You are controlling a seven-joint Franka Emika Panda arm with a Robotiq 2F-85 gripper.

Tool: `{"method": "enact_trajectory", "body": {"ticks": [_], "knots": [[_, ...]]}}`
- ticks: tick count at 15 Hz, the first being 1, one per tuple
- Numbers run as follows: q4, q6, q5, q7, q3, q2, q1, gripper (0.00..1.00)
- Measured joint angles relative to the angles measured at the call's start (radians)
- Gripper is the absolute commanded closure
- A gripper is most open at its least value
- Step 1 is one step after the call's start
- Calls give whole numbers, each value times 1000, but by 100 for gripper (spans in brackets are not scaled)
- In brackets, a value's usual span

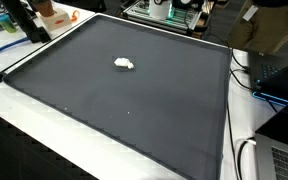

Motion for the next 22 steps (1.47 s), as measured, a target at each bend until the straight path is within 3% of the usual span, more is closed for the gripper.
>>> {"method": "enact_trajectory", "body": {"ticks": [4, 8, 15, 17, 22], "knots": [[0, 0, -10, 3, 0, 3, 2, 99], [-14, 1, -136, 68, 10, -3, -14, 99], [-15, 0, -145, -128, -11, -34, -224, 99], [-13, 0, -188, -188, -55, -30, -268, 99], [-1, -28, -286, -306, -243, 22, -259, 96]]}}
